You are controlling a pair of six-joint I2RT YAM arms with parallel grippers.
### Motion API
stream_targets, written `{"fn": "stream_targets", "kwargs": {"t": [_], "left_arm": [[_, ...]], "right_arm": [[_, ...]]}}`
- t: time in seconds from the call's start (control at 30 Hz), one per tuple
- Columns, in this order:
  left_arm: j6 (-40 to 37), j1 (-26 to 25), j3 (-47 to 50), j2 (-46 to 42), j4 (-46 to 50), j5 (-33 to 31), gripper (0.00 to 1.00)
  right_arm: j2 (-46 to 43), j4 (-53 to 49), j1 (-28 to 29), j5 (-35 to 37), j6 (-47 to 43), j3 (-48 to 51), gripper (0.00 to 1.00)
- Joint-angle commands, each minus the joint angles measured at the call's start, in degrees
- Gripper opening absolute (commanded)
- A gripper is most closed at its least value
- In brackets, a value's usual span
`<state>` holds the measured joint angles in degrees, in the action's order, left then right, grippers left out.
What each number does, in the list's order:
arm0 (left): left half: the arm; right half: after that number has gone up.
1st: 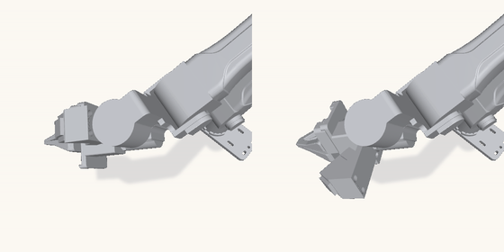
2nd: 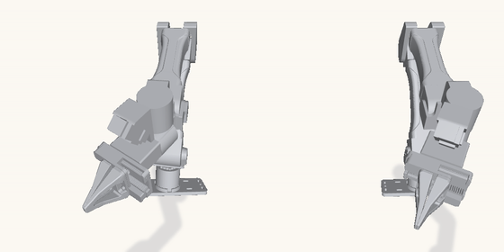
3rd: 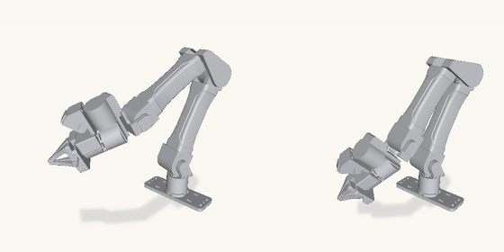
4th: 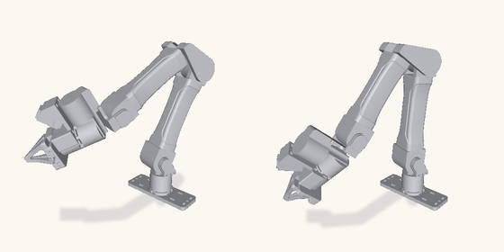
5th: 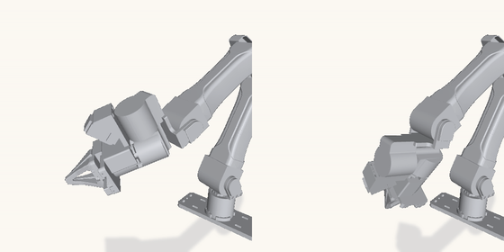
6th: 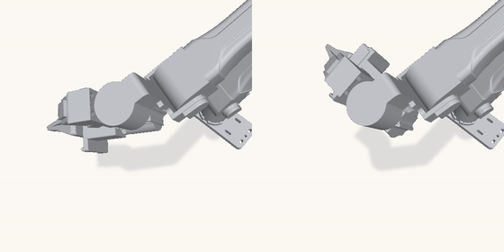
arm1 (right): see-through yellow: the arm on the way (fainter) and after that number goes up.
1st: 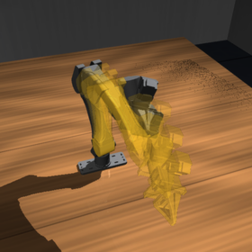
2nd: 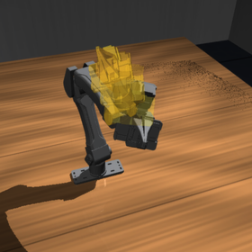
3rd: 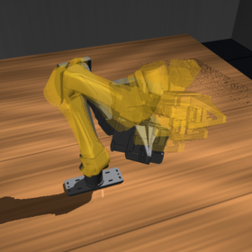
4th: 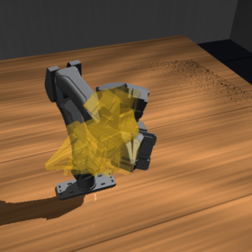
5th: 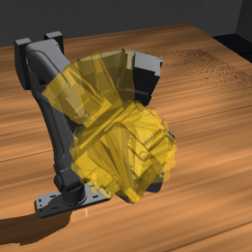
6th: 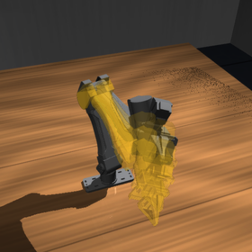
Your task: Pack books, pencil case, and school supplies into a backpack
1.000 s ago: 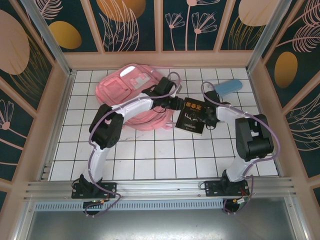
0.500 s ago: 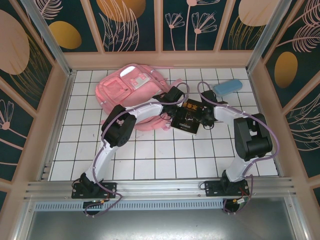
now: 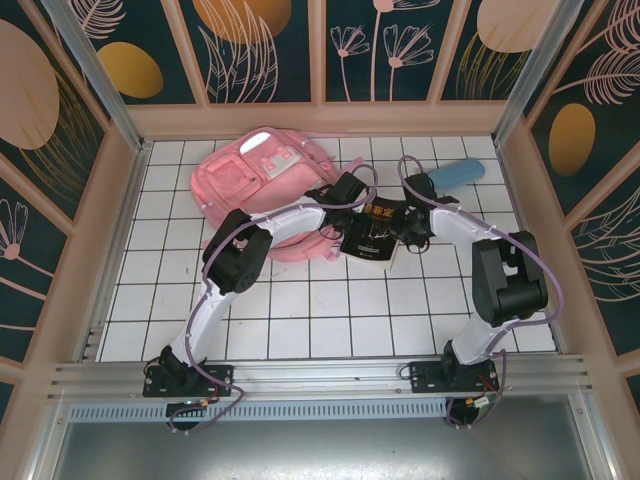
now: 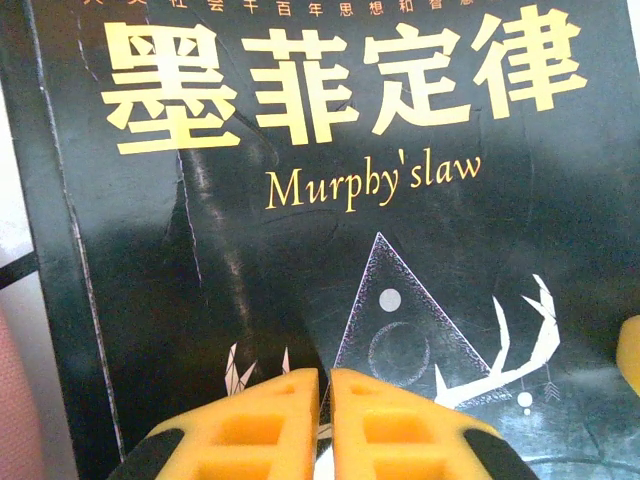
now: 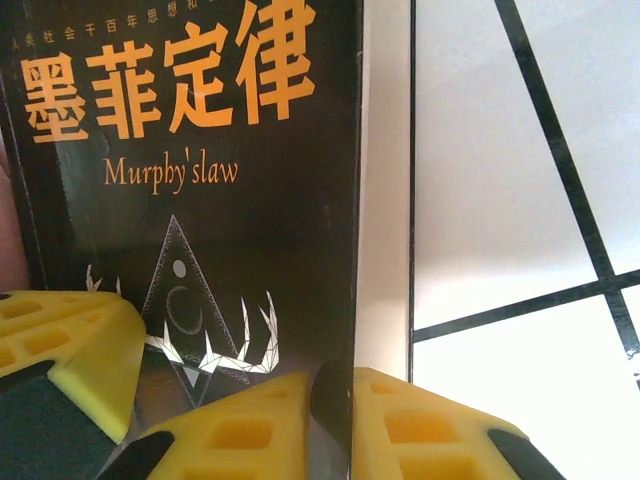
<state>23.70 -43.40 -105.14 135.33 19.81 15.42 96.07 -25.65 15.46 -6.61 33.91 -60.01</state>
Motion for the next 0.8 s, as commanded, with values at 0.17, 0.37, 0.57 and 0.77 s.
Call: {"fn": "stream_targets", "kwargs": {"t": [0.17,0.37,0.57,0.77], "left_arm": [[1.1,0.2,-0.8,2.2,3.6,3.5,0.15],[1.9,0.6,-5.8,-1.5,5.3,5.0,0.28],[2.6,4.3,-9.8,-7.6,7.9,5.1,0.53],[2.7,10.5,-6.0,-13.5,8.2,6.5,0.68]], "right_arm": [[-1.4,0.7,1.6,-4.4,2.4,-3.2,0.00],[-4.4,-1.2,1.2,0.1,1.9,-4.4,0.00],[-9.4,-1.4,-0.8,-0.3,-1.6,-6.5,0.00],[-11.7,-1.2,-3.9,-10.7,-6.0,-10.5,0.00]]}}
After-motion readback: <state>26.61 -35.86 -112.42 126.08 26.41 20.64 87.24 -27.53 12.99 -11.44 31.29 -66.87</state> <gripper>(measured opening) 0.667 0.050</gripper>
